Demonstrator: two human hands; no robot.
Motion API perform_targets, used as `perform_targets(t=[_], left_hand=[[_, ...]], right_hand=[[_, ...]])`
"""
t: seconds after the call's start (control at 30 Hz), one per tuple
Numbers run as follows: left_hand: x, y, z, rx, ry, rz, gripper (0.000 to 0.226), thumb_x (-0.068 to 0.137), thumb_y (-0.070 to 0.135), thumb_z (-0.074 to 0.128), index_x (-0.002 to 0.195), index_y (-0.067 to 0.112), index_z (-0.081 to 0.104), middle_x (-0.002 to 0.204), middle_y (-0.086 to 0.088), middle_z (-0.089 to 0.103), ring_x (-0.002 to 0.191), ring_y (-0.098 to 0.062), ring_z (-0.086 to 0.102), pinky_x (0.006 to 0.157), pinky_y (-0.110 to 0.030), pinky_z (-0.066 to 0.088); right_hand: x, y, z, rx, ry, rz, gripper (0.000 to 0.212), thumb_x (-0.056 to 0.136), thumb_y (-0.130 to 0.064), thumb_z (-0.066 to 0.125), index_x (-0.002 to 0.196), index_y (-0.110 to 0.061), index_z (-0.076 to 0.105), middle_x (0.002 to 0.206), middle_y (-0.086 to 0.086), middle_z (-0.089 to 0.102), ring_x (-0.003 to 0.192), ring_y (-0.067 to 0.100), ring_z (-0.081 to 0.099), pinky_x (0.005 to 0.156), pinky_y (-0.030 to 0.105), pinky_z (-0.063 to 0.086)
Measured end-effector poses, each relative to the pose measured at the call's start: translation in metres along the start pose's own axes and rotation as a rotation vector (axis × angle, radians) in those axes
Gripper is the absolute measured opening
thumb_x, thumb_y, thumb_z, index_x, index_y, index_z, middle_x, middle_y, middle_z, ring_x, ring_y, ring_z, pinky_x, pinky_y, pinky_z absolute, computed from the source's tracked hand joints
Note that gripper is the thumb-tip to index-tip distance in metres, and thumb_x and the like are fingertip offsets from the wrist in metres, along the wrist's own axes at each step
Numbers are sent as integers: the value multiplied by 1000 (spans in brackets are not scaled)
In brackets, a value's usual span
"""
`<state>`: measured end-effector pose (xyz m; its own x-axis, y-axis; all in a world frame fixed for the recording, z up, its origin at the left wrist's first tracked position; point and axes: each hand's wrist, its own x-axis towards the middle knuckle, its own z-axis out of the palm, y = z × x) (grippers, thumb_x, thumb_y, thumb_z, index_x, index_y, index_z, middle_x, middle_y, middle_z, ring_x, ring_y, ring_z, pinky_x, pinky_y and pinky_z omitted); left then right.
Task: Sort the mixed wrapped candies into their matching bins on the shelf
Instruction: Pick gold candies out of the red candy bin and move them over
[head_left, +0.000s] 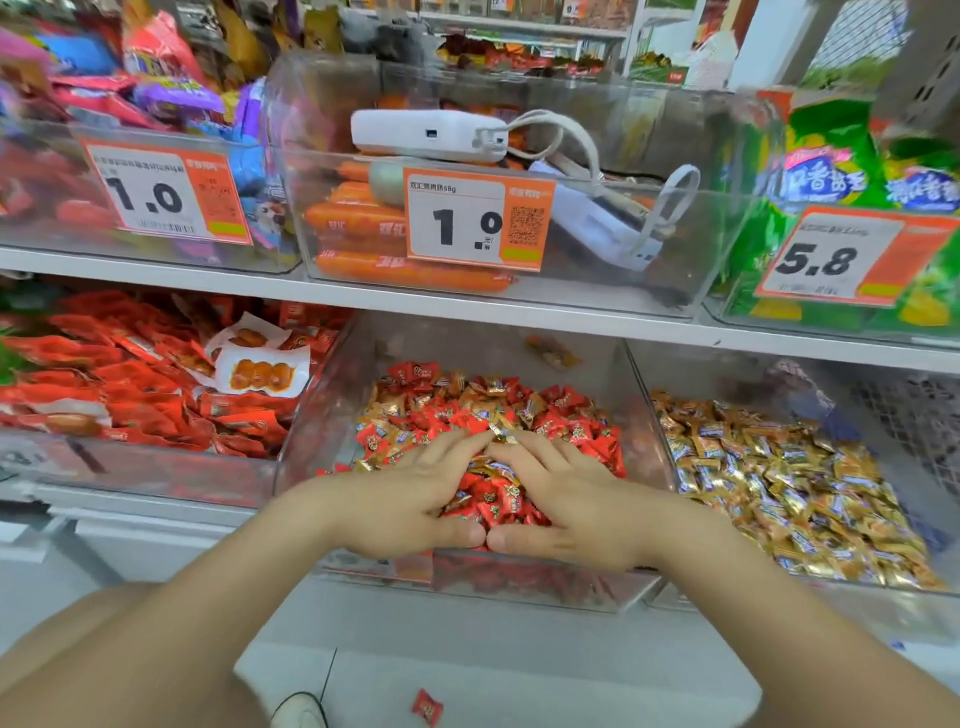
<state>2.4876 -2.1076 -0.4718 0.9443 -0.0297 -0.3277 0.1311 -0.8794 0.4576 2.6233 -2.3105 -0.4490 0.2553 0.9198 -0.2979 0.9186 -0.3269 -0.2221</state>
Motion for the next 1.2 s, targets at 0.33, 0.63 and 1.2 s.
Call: perform_targets(t=[0.33, 0.63, 1.2], left_hand=[[5, 0, -11, 20, 184, -48, 114, 81, 54, 84, 165, 38, 9, 173, 13, 3, 160, -17, 3, 130, -39, 14], [-31, -3, -29, 3, 413, -66, 58, 55, 49, 101, 94, 40, 58, 100, 17, 59, 87, -2, 58, 78, -35, 55], [-22, 7, -29, 122, 356, 0, 30, 84, 36, 87, 112, 39, 78, 103, 21, 61, 74, 10, 56, 75, -19, 47]], right_hand=[[35, 11, 16, -158, 208, 29, 93, 86, -82, 56, 159, -42, 13, 168, 3, 22, 142, 39, 38, 116, 56, 35], [5, 11, -18, 224, 231, 22, 55, 82, -53, 52, 137, -52, 61, 170, -12, 27, 160, 13, 10, 129, 54, 10], [12, 10, -24, 275, 680, 75, 56, 105, -52, 40, 65, -14, 51, 55, 7, 52, 53, 22, 50, 57, 43, 48]])
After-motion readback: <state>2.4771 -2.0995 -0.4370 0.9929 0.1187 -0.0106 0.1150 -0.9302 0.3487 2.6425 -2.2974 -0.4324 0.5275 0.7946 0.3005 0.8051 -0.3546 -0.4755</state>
